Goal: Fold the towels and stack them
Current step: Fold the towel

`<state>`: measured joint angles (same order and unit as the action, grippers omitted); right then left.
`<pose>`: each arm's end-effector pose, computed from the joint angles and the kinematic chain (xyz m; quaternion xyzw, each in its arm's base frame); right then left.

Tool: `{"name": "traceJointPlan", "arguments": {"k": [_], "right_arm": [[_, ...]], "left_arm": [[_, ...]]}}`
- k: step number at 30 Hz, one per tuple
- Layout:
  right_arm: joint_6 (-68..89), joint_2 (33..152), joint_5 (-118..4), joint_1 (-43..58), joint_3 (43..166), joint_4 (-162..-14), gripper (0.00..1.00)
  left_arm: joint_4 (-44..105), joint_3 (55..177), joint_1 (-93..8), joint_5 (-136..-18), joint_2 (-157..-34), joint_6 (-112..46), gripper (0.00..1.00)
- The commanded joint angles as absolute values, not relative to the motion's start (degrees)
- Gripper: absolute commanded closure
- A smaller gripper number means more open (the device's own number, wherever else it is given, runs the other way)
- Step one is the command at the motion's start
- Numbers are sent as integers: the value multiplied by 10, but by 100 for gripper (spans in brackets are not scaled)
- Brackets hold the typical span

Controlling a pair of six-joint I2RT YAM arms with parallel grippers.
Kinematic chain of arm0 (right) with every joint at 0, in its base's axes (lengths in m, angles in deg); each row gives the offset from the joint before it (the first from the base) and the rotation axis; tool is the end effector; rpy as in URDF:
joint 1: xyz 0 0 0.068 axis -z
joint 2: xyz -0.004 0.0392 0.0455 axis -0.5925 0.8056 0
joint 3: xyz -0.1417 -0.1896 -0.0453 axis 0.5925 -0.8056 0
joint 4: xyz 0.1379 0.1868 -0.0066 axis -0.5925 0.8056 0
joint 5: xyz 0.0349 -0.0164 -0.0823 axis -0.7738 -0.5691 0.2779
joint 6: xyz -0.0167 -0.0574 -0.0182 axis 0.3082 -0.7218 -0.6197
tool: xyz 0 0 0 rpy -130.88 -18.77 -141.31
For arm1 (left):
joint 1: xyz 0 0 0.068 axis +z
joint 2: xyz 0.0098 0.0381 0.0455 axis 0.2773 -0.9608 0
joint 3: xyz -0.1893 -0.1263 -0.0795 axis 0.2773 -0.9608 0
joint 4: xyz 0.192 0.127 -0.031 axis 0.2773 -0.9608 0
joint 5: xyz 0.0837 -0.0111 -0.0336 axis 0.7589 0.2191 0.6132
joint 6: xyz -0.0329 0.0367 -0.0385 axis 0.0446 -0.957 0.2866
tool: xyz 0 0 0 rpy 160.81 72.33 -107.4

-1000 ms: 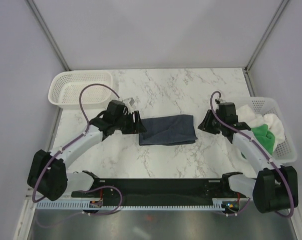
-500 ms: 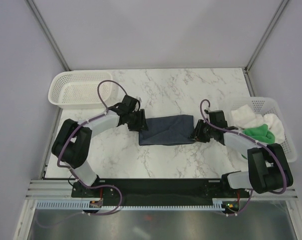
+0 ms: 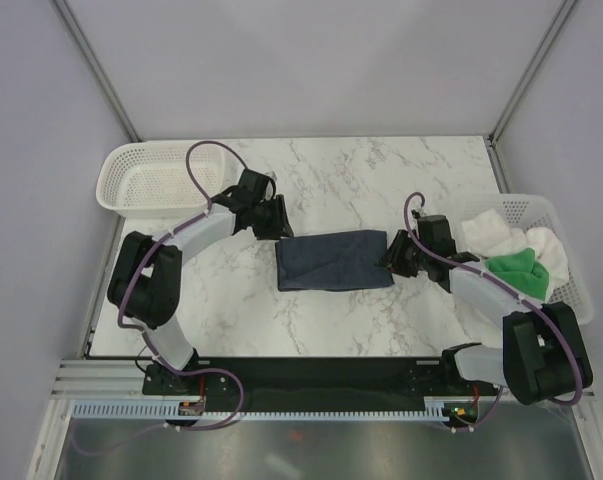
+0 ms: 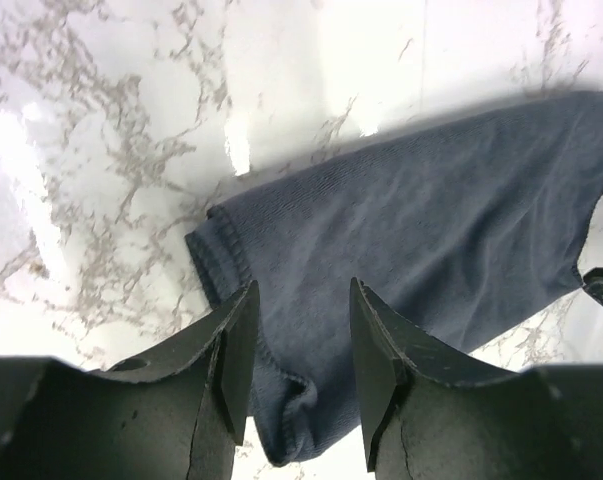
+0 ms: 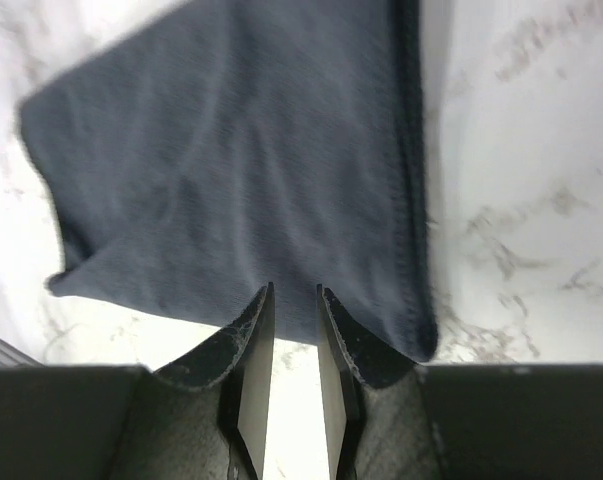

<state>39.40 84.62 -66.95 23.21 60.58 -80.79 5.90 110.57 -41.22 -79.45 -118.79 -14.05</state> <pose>0.2220 0.0662 0.1477 0.1328 0.9193 0.2695 0.2542 0.3021 -0.1515 0.1814 -0.0133 0.9485 -0.2198 0.2276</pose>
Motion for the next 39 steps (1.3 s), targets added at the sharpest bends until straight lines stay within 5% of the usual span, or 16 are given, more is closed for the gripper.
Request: {"name": "traceJointPlan", "arguments": {"k": [1, 17, 22, 31, 35, 39], "right_arm": [[404, 820, -675, 222, 655, -816, 69], [384, 867, -650, 186, 634, -850, 70], [383, 884, -635, 185, 621, -860, 71], [383, 873, -643, 185, 618, -863, 70], [384, 887, -617, 185, 606, -855, 72], [409, 889, -564, 185, 580, -844, 76]], "left_arm": [[57, 1135, -407, -815, -1215, -158, 52], [28, 1194, -400, -787, -1294, -135, 57], [26, 1205, -397, -788, -1305, -140, 73], [9, 1215, -393, -805, -1326, -141, 72], [5, 1236, -393, -816, -1340, -152, 97], [2, 1251, -383, -816, -1331, -171, 98]]}}
